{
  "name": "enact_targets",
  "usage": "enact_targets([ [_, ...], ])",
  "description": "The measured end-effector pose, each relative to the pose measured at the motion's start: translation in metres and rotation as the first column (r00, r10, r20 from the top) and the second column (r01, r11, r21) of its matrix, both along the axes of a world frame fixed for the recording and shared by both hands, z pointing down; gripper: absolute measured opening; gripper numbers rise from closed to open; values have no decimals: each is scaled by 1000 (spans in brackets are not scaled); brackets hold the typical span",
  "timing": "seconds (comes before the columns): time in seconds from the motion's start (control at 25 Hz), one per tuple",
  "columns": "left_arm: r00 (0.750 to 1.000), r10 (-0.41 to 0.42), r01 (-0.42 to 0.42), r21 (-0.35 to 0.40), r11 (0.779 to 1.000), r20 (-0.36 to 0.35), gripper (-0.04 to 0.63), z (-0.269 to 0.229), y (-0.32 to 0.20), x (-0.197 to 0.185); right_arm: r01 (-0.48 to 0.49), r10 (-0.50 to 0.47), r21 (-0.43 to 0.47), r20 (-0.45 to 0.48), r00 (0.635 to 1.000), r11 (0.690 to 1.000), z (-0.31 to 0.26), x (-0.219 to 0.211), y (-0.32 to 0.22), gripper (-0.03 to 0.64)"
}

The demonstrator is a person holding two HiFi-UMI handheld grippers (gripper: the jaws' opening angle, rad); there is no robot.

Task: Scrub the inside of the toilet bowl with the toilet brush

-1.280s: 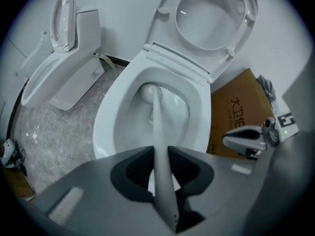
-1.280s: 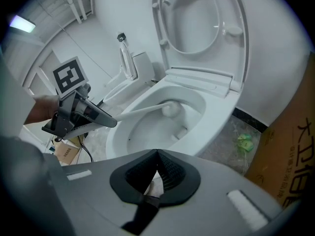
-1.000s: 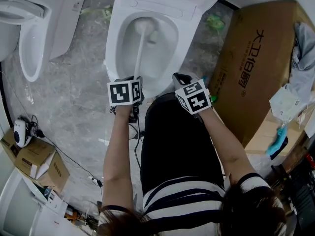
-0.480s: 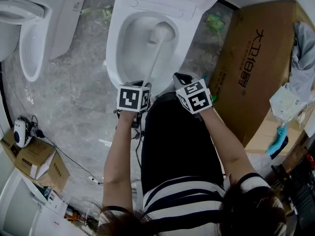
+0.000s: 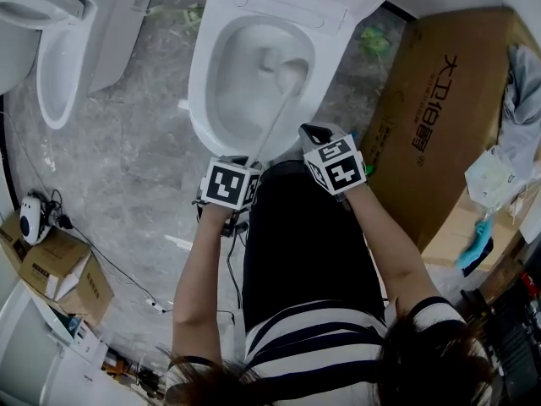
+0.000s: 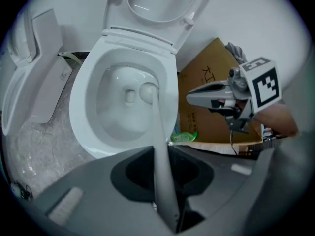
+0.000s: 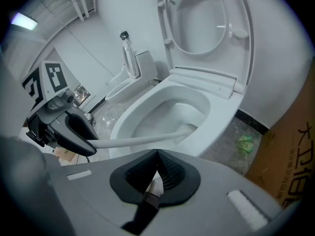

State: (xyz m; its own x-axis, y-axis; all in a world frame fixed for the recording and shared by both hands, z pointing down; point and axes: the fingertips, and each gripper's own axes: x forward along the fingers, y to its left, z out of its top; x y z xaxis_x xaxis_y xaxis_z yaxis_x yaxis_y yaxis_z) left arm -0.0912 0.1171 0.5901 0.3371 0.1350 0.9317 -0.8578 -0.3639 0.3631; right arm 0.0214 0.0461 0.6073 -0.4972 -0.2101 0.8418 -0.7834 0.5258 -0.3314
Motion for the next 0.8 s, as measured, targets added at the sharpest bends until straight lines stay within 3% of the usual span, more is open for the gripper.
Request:
enact_targets([
  [0.8, 998, 8, 0, -107, 994, 69, 0, -28, 79, -55, 103, -103, 3, -7, 995, 995, -4, -30, 9, -5],
])
